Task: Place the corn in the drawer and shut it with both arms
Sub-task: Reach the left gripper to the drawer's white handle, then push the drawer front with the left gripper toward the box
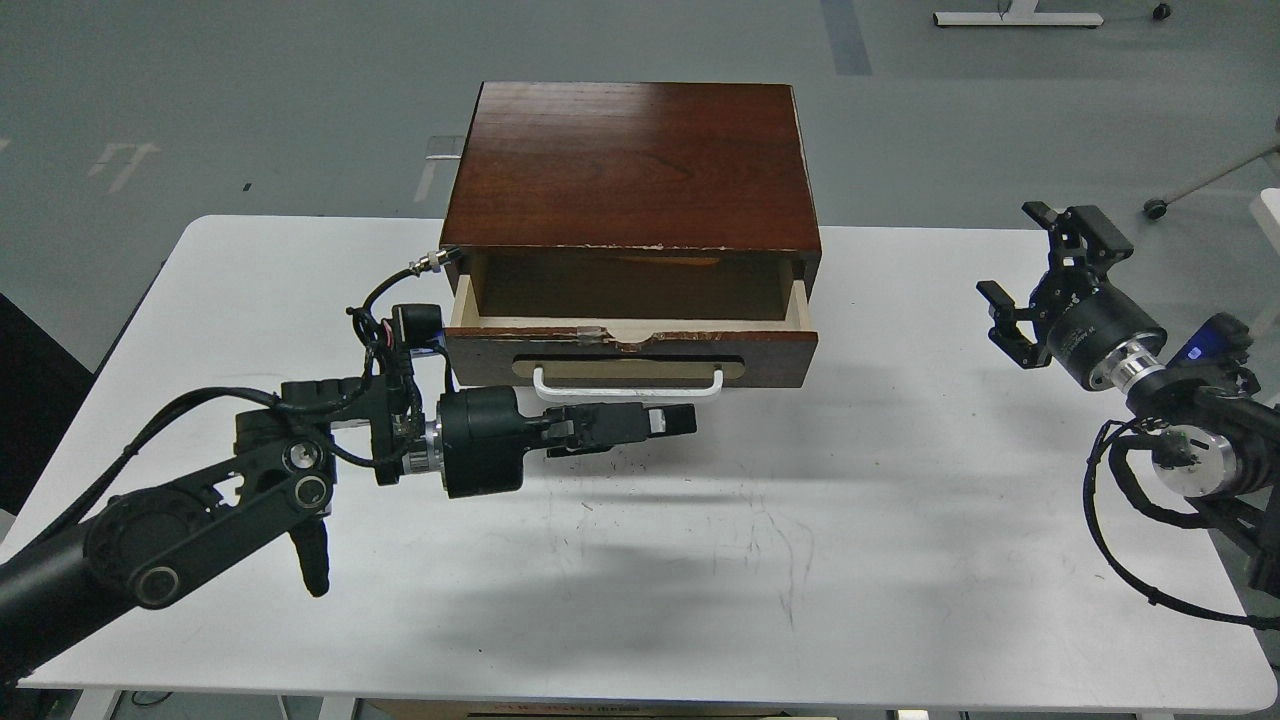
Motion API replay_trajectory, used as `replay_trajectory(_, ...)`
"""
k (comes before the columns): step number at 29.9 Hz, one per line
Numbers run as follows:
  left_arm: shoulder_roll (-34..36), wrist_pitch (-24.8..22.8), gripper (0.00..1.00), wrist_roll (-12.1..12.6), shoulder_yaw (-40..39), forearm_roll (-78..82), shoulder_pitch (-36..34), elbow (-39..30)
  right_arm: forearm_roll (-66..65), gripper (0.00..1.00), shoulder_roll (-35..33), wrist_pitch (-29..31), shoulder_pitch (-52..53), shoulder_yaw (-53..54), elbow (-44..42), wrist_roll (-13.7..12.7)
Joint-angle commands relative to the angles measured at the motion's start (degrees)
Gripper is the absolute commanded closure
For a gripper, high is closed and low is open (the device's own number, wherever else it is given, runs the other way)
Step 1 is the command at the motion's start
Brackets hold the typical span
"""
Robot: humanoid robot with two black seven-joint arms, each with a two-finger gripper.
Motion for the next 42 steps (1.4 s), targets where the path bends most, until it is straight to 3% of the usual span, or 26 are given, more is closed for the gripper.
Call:
replay_trajectory(1,-0.1,0.0,1.00,0.0,0.2,-1.4,1.6,1.7,0.0,0.00,0.3,0.0,0.0,0.0,0.0,0.0)
replay_trajectory(11,-0.9,0.0,1.00,0.6,-0.5,-1.8,1.7,8.8,0.0,0.00,0.4,-0.1,-0.5,0.0,0.0,0.0)
replay_trajectory(42,-3.9,0.0,1.00,0.5,-2.8,-2.7,-1.3,17.6,-0.1,0.00,0.5,-0.2,-2.0,0.0,-0.5,0.0)
